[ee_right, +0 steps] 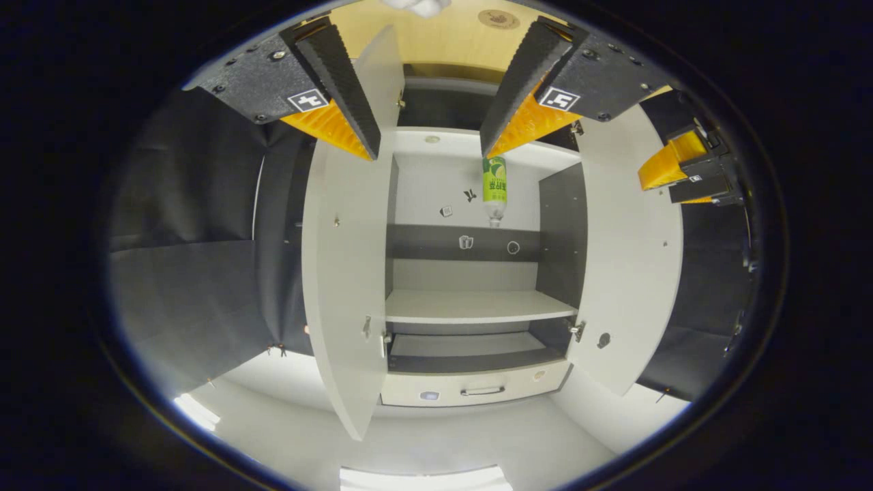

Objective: Grasp the bottle in the cabinet with the left hand and place it on the coaster, then close the right door with the right hand and the left door with the left hand.

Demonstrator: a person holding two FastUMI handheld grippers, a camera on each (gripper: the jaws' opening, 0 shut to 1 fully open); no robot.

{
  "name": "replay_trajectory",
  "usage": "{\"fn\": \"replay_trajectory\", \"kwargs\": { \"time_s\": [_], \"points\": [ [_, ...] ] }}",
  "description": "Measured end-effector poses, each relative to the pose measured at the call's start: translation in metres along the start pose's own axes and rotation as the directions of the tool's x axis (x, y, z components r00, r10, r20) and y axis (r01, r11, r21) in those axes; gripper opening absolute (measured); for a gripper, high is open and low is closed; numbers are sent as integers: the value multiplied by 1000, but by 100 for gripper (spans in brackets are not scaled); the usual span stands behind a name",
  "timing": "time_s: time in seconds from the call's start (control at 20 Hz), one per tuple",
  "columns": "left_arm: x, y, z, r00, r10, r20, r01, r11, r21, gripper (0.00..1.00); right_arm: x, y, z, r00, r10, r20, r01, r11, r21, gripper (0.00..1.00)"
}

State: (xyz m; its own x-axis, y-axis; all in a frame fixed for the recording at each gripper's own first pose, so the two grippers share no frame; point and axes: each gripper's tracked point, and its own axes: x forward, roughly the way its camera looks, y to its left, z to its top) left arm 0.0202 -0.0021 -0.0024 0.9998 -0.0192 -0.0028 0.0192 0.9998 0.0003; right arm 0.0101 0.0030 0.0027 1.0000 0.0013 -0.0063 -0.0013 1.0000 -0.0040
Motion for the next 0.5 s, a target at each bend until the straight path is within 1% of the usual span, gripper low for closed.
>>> {"fn": "replay_trajectory", "kwargs": {
  "time_s": [0.1,0.15,0.25,0.3,0.4,0.45,0.5],
  "points": [
    [11,-6,-1,1000,-19,-2,19,1000,-6,96,2,0,1,1000,-3,-3,3,1000,0,95],
    [20,-9,0,1000,-30,4,30,1000,-5,96,4,-1,1,1000,-6,-4,6,1000,-2,97],
    [41,-17,4,998,-52,27,52,999,5,96,7,-1,3,1000,-13,-8,13,1000,-9,97],
    [55,-23,6,997,-63,40,63,998,7,96,9,-1,5,1000,-16,-9,16,1000,-14,95],
    [87,-36,8,995,-85,57,85,996,0,96,11,-1,8,1000,-27,-12,27,999,-24,95],
    [103,-42,9,994,-94,64,94,995,-11,96,12,0,9,999,-30,-14,30,999,-28,97],
    [120,-49,11,992,-102,69,103,995,-11,96,13,0,10,999,-34,-16,33,999,-30,95]
  ]
}}
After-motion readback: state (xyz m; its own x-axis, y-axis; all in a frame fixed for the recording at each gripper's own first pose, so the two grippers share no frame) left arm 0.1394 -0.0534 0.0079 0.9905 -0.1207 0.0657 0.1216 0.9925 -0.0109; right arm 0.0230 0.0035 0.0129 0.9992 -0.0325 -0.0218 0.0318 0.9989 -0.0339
